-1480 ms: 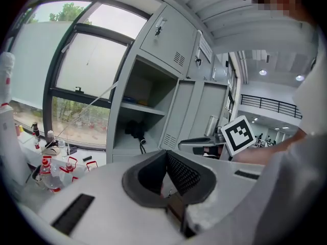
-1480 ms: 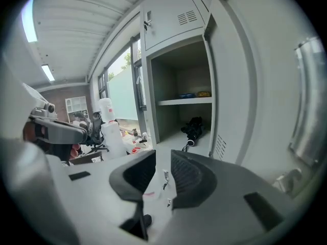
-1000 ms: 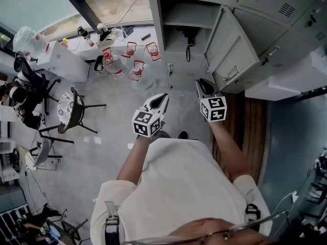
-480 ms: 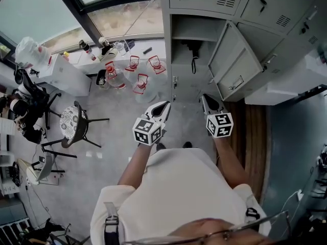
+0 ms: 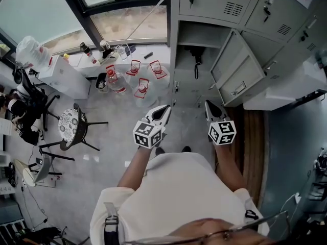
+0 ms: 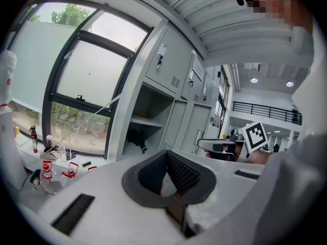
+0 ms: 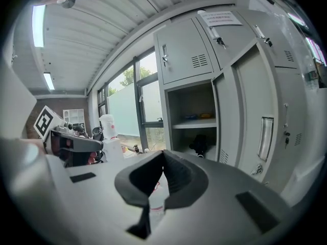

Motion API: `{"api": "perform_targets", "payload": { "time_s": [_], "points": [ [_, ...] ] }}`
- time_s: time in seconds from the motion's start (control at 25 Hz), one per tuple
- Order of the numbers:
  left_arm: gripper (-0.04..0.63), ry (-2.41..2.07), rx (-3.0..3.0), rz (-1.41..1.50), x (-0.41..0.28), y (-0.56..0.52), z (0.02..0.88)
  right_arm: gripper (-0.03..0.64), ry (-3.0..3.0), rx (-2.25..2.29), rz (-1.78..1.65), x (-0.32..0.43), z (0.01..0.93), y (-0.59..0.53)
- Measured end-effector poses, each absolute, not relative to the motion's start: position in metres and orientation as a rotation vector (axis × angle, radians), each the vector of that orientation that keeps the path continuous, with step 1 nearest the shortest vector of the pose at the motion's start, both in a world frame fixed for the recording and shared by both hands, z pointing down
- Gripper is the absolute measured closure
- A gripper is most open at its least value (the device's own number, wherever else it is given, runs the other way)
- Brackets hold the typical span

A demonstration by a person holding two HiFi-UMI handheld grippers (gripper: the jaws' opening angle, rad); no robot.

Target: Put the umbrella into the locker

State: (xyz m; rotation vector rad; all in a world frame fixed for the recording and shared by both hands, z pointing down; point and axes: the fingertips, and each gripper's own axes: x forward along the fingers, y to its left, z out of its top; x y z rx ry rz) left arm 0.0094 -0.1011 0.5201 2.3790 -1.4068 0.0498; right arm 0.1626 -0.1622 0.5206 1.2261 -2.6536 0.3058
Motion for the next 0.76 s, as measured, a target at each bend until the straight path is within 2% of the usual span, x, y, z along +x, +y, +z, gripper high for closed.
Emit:
{"api": "perform_targets", "payload": {
  "time_s": [0.76],
  "points": [
    [0.592,-1.439,2.356,0.032,0.0043,-0.1043,0.5182,0.611,-2.666,1.228,0.304,0.1685,0.5137,-0.1658]
  ]
}}
